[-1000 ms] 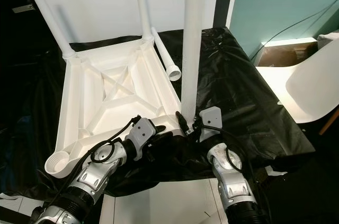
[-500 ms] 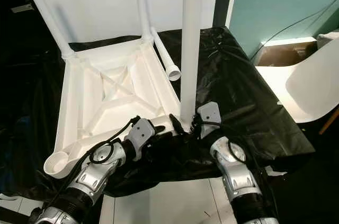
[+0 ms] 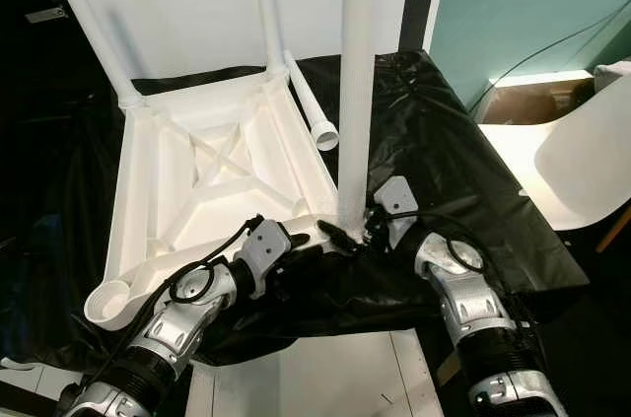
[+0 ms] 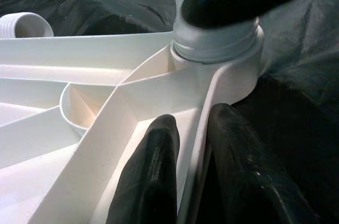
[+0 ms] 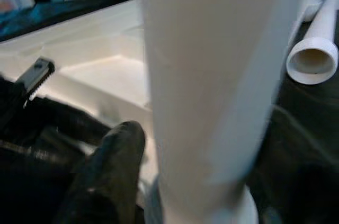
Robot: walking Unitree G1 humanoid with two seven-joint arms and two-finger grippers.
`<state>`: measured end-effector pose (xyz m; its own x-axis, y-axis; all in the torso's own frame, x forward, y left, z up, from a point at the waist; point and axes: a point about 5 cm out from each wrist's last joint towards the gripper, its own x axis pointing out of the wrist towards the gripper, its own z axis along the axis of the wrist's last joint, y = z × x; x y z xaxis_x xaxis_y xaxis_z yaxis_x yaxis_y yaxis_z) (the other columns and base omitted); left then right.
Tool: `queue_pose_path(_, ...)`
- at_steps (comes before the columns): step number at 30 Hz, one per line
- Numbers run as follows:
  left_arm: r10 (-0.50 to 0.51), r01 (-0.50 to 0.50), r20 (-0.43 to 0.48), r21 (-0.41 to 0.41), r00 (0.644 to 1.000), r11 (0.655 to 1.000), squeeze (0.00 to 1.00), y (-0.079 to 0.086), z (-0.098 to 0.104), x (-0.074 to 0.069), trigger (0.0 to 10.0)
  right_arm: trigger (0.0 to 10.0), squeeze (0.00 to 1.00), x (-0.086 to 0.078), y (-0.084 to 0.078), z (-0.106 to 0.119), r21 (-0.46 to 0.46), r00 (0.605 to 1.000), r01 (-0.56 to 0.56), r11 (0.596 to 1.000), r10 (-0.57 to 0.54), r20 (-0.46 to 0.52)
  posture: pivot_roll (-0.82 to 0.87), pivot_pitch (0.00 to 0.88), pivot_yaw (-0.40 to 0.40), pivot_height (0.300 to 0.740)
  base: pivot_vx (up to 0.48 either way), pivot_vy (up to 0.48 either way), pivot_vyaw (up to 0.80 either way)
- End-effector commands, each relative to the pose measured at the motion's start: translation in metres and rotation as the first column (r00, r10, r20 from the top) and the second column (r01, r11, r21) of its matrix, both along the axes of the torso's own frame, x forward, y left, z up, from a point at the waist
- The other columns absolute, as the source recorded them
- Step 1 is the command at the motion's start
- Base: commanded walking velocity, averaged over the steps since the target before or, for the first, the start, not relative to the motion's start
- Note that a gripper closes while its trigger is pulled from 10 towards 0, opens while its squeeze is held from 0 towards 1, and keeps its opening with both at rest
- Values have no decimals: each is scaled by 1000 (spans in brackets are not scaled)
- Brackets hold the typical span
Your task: Building children table
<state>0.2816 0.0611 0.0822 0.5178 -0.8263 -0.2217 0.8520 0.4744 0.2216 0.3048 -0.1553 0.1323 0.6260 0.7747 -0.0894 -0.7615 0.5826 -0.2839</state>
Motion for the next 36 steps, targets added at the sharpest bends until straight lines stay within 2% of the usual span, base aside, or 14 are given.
queue_pose_path(1, -25, 35, -121, 87, 992, 996, 0, 8, -28, -13, 10000, 0, 0, -5, 8, -9, -32, 991, -115, 993, 112, -69, -49, 0, 46, 740, 0, 0, 0)
queue_pose_path(11, -30, 41, -121, 86, 992, 995, 0, 8, -28, -14, 10000, 0, 0, -7, 6, -19, -26, 986, -99, 995, 95, -139, -58, 0, 53, 740, 0, 0, 0)
queue_pose_path(13, -32, 42, -121, 86, 992, 995, 0, 8, -28, -14, 10000, 0, 0, -8, 8, -24, -12, 987, -51, 999, 48, -150, -55, 0, 49, 740, 0, 0, 0)
queue_pose_path(14, -30, 41, -119, 86, 992, 995, 0, 7, -28, -14, 10000, 0, 0, -10, 9, -27, 18, 991, 69, 997, -67, -117, -49, 0, 44, 740, 0, 0, 0)
queue_pose_path(15, -30, 41, -119, 86, 992, 995, 0, 7, -28, -14, 10000, 0, 0, -10, 9, -27, 18, 991, 69, 997, -67, -117, -49, 0, 44, 740, 0, 0, 0)
queue_pose_path(16, -28, 38, -118, 85, 993, 996, 0, 7, -27, -14, 10000, 0, 0, -11, 9, -29, 49, 981, 176, 983, -171, -95, -49, 0, 44, 740, 0, 0, 0)
queue_pose_path(17, -28, 38, -118, 85, 993, 996, 0, 7, -27, -14, 10000, 0, 0, -11, 9, -29, 49, 981, 176, 983, -171, -95, -49, 0, 44, 740, 0, 0, 0)
queue_pose_path(18, -25, 35, -118, 84, 993, 996, 0, 8, -27, -14, 10000, 0, 0, -15, 7, -32, 100, 943, 331, 938, -325, -73, -42, 0, 41, 740, 0, 0, 0)
queue_pose_path(19, -25, 35, -118, 84, 993, 996, 0, 8, -27, -14, 10000, 0, 0, -15, 7, -32, 100, 943, 331, 938, -325, -73, -42, 0, 41, 740, 0, 0, 0)
queue_pose_path(20, -22, 33, -120, 83, 993, 996, 0, 8, -28, -15, 10000, 0, 0, -21, 5, -33, 144, 896, 444, 884, -441, -56, -44, 0, 43, 740, 0, 0, 0)
queue_pose_path(21, -22, 33, -120, 83, 993, 996, 0, 8, -28, -15, 10000, 0, 0, -21, 5, -33, 144, 896, 444, 884, -441, -56, -44, 0, 43, 740, 0, 0, 0)
queue_pose_path(23, -20, 31, -124, 86, 992, 996, 0, 10, -29, -16, 10000, 0, 0, -26, 4, -34, 189, 832, 551, 813, -554, -45, -49, 0, 43, 740, 0, 0, 0)
queue_pose_path(30, -30, 41, -123, 82, 992, 996, 0, 5, -28, -15, 10000, 0, 0, -22, 8, -33, 219, 773, 625, 749, -633, -42, -56, 0, 48, 740, 0, 0, 0)
queue_pose_path(36, -31, 41, -122, 81, 992, 996, 0, 4, -28, -14, 10000, 0, 0, -23, 13, -32, 199, 740, 659, 725, -672, -4, -56, 0, 44, 740, 0, 0, 0)
